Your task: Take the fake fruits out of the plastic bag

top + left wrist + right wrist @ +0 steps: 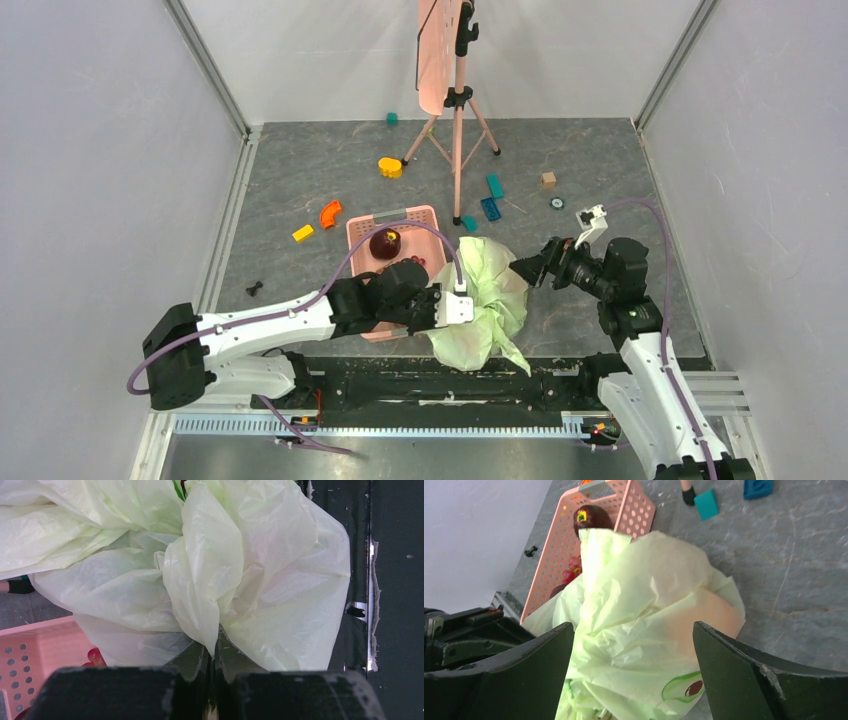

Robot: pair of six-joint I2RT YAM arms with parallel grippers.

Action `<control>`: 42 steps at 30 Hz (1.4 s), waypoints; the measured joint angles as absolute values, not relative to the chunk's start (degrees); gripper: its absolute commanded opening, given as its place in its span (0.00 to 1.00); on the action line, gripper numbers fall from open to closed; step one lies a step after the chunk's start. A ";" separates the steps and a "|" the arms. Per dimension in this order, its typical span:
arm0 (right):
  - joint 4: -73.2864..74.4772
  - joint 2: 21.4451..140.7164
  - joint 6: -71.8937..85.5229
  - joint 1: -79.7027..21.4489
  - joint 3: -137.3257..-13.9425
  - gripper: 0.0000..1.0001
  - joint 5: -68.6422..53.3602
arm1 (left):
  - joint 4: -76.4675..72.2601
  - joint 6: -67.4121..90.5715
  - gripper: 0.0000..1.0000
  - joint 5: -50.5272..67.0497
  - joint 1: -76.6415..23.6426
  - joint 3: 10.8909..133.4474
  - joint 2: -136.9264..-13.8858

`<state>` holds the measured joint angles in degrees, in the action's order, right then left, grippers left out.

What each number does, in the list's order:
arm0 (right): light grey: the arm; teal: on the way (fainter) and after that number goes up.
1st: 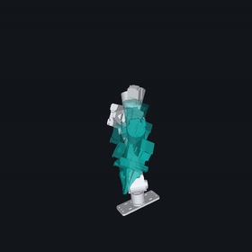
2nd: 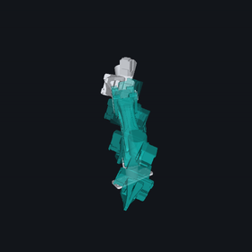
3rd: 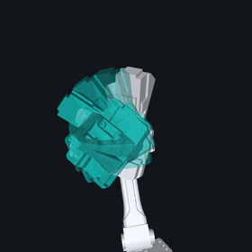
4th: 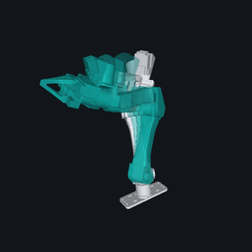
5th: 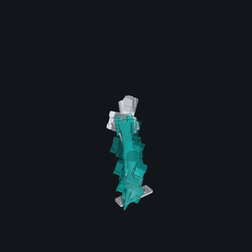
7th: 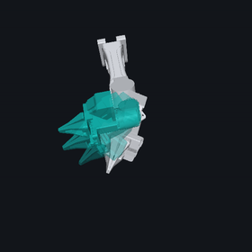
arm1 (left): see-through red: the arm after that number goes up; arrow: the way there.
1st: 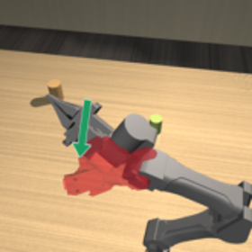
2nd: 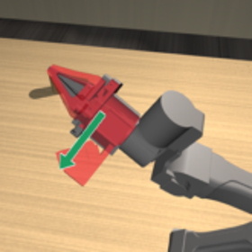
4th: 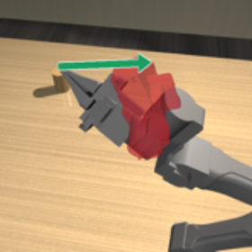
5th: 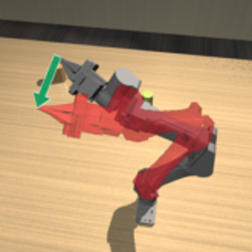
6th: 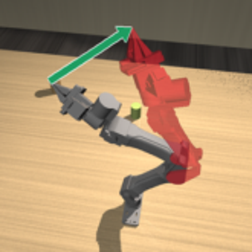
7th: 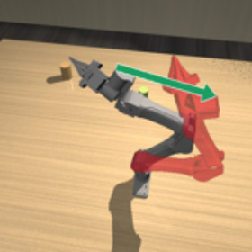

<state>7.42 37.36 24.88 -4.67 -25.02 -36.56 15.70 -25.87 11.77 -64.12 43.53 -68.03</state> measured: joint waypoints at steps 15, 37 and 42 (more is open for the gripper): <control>11.57 34.74 29.78 -5.34 -19.18 0.83 -42.04 | 13.43 -25.82 0.09 9.54 -65.63 43.55 -69.52; 8.14 36.88 32.71 -17.34 -15.55 0.00 -36.64 | 11.62 -25.10 0.07 9.04 -66.92 44.53 -73.03; 6.92 35.29 33.30 -17.52 -15.57 0.00 -31.92 | 10.44 -23.70 0.04 7.53 -66.89 44.36 -72.82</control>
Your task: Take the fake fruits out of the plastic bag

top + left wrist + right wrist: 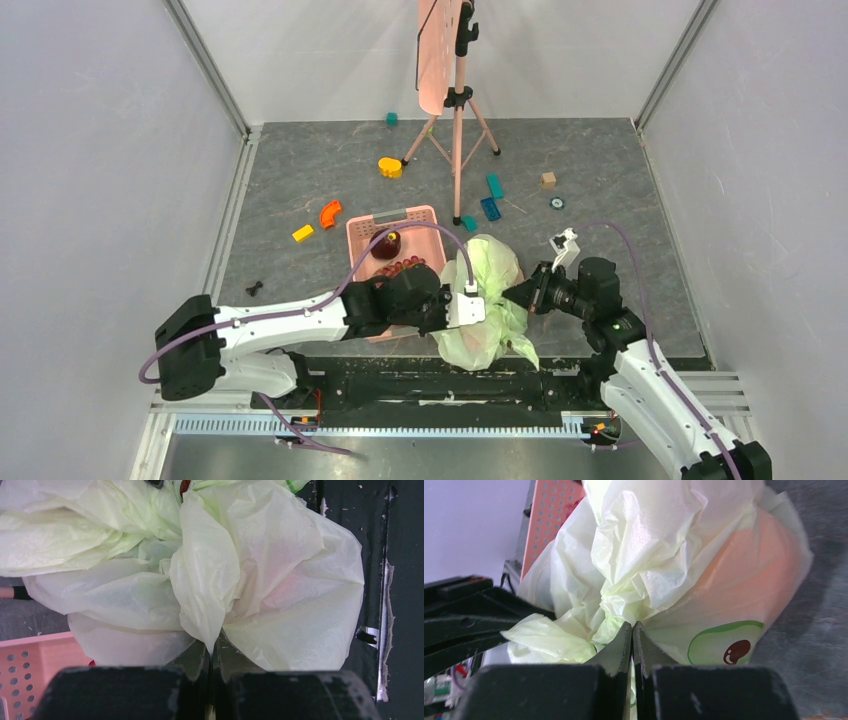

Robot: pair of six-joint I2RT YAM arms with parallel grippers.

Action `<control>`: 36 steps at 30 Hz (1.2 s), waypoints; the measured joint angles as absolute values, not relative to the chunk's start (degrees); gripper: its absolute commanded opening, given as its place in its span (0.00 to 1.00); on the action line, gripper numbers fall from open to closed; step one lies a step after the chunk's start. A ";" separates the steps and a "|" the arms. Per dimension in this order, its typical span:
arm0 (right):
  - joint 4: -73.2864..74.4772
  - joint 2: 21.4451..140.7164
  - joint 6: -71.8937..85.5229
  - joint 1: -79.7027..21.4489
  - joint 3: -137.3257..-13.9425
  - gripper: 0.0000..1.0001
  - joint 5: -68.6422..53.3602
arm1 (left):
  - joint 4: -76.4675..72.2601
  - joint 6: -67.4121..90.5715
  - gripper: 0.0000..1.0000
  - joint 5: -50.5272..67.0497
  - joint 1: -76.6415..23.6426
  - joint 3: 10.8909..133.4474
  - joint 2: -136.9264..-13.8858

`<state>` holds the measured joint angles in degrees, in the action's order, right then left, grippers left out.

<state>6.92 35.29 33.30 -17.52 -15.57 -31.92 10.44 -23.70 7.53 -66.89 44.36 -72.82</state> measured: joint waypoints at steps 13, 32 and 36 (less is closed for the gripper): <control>6.96 36.93 33.15 -4.89 -21.30 0.00 -21.61 | 6.07 -18.90 0.02 0.01 -66.96 34.26 -57.69; 3.42 38.61 24.51 7.66 -22.41 0.00 -33.12 | 5.45 -14.76 0.74 0.12 -66.96 35.46 -53.01; 0.97 37.15 24.08 7.18 -22.41 0.00 -36.91 | 4.56 -14.61 0.80 4.19 -67.00 42.65 -55.07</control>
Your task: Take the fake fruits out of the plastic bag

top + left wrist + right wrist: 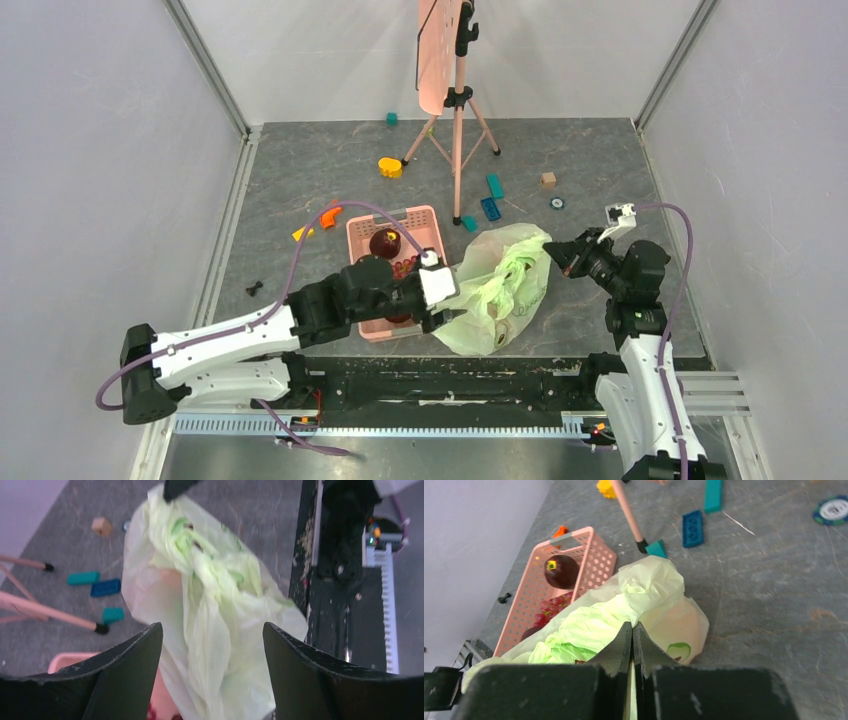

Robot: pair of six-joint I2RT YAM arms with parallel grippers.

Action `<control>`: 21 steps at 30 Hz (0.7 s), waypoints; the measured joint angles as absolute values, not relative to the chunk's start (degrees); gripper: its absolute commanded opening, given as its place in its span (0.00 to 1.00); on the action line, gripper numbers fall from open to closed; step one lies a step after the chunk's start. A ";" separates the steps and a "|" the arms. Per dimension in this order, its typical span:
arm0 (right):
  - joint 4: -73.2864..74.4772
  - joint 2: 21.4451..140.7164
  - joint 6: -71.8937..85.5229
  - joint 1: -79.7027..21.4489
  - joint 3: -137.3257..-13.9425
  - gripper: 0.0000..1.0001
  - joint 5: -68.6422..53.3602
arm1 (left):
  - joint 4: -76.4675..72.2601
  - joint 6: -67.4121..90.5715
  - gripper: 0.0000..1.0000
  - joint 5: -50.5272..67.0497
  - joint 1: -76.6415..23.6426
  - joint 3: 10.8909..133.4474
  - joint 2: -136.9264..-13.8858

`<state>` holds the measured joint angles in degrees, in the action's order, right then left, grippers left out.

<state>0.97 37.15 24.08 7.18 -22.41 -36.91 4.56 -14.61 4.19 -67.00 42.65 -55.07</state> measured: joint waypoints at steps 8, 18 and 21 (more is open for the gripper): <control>-3.44 34.41 25.50 6.22 -22.41 0.00 -41.34 | 3.42 -17.47 0.79 7.77 -67.00 56.49 -68.93; -3.86 33.30 26.06 6.22 -22.39 0.00 -42.22 | 9.32 -19.62 0.56 6.87 -67.00 61.04 -79.70; -3.86 33.15 25.87 6.22 -22.39 0.04 -42.22 | 10.70 -19.81 0.28 6.13 -67.00 61.23 -79.72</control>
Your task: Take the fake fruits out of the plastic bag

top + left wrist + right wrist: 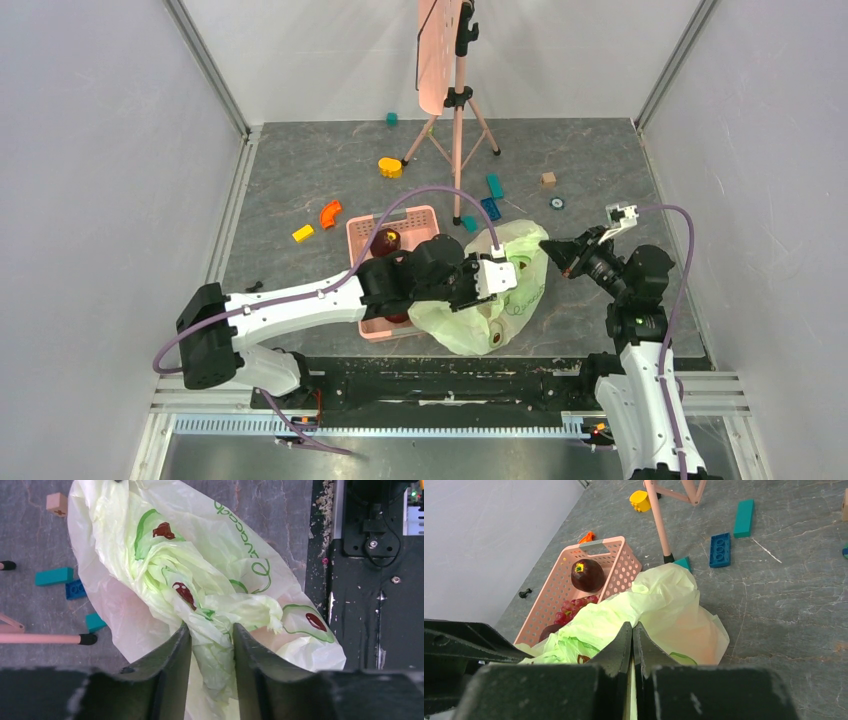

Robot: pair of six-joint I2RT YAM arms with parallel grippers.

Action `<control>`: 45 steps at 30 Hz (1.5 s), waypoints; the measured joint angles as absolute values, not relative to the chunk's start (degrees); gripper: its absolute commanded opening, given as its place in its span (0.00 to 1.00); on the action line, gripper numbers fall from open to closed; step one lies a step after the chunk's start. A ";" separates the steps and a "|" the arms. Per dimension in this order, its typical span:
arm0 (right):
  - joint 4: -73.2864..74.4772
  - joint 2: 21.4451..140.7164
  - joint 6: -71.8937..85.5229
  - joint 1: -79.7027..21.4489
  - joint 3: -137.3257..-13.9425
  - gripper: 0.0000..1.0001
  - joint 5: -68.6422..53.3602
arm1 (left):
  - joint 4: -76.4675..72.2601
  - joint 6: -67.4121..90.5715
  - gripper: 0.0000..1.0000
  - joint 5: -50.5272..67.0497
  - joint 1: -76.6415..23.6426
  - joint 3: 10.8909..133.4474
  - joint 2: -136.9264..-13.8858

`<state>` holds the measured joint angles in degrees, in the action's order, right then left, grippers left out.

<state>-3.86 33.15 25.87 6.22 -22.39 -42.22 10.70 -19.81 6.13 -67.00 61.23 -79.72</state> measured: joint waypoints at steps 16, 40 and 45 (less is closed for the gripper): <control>-7.42 33.28 22.57 6.20 -26.70 0.76 -46.26 | 19.25 -28.40 0.02 3.09 -67.00 62.04 -73.17; 2.52 49.93 -7.14 -24.58 -37.71 0.71 -42.09 | 34.39 -42.35 0.02 -1.10 -67.00 63.33 -59.59; 2.48 51.03 -9.06 -26.63 -37.71 0.73 -41.93 | 34.68 -42.52 0.02 -1.19 -67.00 61.95 -58.41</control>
